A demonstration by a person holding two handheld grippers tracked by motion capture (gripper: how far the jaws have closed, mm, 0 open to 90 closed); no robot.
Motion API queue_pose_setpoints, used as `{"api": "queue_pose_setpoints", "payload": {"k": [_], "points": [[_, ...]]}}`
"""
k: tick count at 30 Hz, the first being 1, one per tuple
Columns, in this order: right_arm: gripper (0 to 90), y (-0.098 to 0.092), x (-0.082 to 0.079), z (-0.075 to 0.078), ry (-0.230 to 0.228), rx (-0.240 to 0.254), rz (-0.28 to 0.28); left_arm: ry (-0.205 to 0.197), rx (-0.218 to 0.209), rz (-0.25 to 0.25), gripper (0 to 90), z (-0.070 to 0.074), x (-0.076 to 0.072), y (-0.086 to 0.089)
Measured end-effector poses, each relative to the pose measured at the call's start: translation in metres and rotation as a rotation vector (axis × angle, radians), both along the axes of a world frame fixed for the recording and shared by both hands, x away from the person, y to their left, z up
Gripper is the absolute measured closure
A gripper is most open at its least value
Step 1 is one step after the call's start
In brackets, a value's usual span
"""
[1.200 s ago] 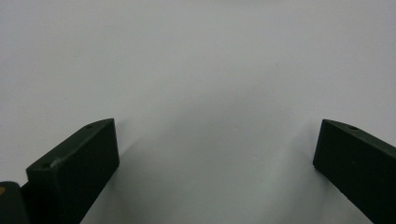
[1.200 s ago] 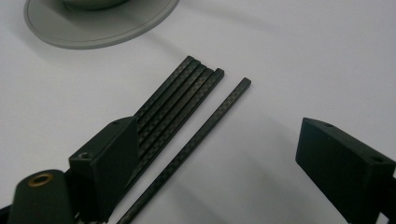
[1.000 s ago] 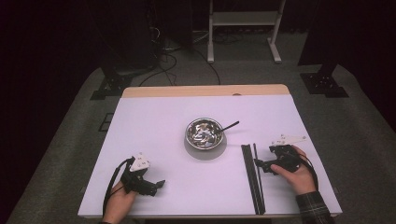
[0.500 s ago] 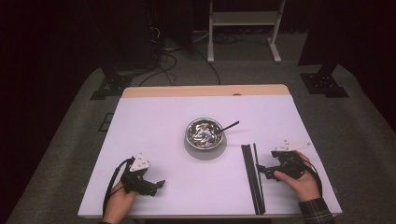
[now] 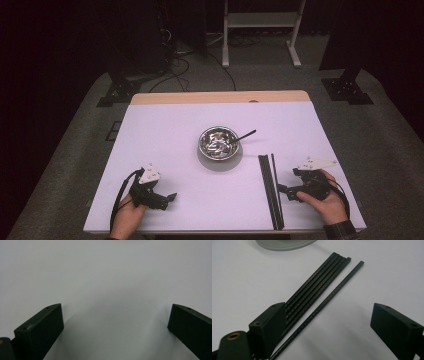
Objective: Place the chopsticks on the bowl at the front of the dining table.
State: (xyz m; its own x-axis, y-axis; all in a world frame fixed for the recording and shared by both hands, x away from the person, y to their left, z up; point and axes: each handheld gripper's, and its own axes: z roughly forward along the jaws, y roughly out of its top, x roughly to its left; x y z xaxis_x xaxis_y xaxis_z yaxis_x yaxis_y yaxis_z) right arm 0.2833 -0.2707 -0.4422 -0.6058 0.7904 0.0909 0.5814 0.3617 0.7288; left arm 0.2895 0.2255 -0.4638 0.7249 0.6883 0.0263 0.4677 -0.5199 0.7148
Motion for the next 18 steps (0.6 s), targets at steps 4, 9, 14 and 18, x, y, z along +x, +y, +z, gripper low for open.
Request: {"api": "queue_pose_setpoints", "payload": {"k": [4, 9, 14, 18], "points": [[12.2, 0.0, -0.004, 0.0, 0.001, 0.0, 0.006, 0.0, 0.0, 0.0, 0.0, 0.0, 0.0, 0.0], [12.2, 0.001, -0.01, -0.002, 0.006, -0.003, 0.015, 0.0, 0.0, 0.0, 0.0, 0.0, 0.0, 0.0], [12.2, 0.002, -0.017, -0.003, 0.011, -0.001, 0.022, -0.001, -0.001, 0.0, 0.0, 0.0, 0.0, 0.0], [12.2, 0.002, -0.022, -0.004, 0.011, 0.003, 0.025, -0.001, -0.001, 0.0, 0.0, 0.0, 0.0, 0.0]]}}
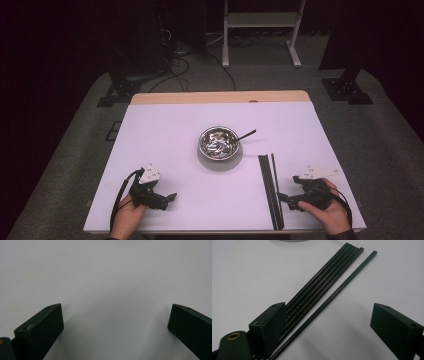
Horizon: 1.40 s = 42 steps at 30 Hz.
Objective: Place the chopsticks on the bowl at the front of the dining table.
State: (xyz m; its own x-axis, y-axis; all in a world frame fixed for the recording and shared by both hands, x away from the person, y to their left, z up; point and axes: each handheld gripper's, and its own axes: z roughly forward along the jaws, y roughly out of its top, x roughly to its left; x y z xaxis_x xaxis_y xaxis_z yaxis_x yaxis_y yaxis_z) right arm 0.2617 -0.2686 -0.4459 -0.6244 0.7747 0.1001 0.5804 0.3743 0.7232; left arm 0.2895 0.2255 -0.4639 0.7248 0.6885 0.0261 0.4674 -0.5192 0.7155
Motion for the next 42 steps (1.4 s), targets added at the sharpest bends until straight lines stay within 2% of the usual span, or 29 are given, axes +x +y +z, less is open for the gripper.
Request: {"api": "queue_pose_setpoints", "payload": {"k": [13, 24, 42], "points": [[12.2, -0.002, -0.018, -0.009, 0.026, -0.02, 0.009, 0.001, 0.0, 0.0, 0.0, 0.0, 0.0, 0.0], [12.2, 0.0, -0.028, -0.012, 0.03, -0.03, 0.016, 0.0, 0.001, 0.0, 0.0, 0.0, 0.0, 0.0], [12.2, 0.004, -0.032, -0.013, 0.008, -0.081, 0.017, 0.0, 0.001, 0.0, 0.0, 0.0, 0.0, 0.0]]}}
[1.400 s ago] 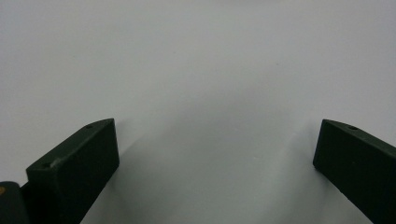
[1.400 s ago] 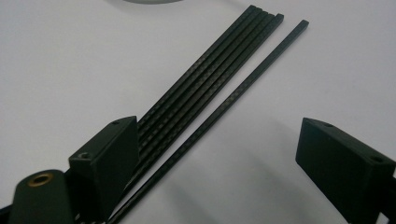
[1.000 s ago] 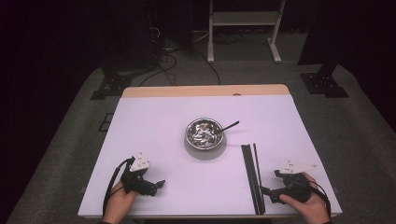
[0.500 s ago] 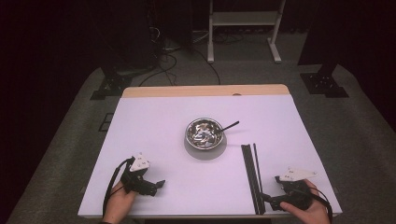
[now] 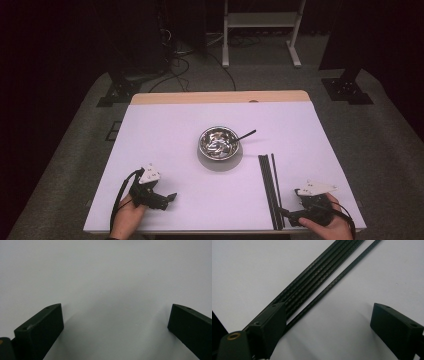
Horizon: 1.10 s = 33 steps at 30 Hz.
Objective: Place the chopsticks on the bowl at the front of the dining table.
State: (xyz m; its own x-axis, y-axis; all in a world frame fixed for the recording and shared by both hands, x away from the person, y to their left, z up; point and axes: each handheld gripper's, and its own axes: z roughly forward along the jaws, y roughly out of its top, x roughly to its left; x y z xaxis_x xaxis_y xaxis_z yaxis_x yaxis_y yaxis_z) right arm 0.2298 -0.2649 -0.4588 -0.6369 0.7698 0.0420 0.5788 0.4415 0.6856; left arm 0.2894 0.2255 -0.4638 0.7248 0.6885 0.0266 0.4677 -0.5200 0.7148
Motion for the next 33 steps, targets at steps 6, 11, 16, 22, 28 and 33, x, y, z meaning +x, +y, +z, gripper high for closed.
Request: {"api": "queue_pose_setpoints", "payload": {"k": [6, 11, 16, 22, 28, 33], "points": [[12.2, 0.0, 0.0, 0.0, -0.007, -0.024, -0.003, 0.0, 0.0, 0.0, 0.0, 0.0, 0.0, 0.0], [12.2, -0.002, 0.0, 0.0, -0.01, -0.036, -0.012, 0.0, 0.0, 0.0, 0.0, 0.0, 0.0, 0.0], [12.2, -0.004, 0.001, 0.0, -0.012, -0.041, -0.017, -0.001, 0.0, 0.0, 0.0, 0.0, 0.0, 0.0], [12.3, -0.007, 0.001, 0.0, -0.011, -0.044, -0.026, -0.001, 0.0, 0.0, 0.0, 0.0, 0.0, 0.0], [12.3, -0.01, 0.002, 0.0, -0.009, -0.047, -0.033, -0.001, 0.0, 0.0, 0.0, 0.0, 0.0, 0.0], [12.2, -0.011, 0.002, 0.001, -0.009, -0.047, -0.04, -0.002, 0.0, 0.0, 0.0, 0.0, 0.0, 0.0]]}}
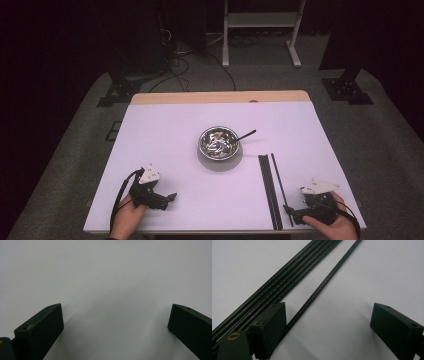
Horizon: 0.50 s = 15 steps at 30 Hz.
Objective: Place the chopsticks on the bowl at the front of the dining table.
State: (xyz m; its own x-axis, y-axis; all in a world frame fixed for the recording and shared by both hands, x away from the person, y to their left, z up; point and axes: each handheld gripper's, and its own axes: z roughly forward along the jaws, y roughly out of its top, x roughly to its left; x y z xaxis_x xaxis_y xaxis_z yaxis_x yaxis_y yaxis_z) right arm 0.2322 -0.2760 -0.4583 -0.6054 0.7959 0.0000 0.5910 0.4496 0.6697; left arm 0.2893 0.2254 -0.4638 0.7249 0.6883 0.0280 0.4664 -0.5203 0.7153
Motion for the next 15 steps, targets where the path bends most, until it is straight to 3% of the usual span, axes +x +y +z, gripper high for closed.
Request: {"api": "queue_pose_setpoints", "payload": {"k": [15], "points": [[12.2, -0.0083, 0.0023, 0.0005, 0.005, -0.001, -0.029, 0.0, 0.0, 0.0, 0.0, 0.0, 0.0, 0.0]]}}
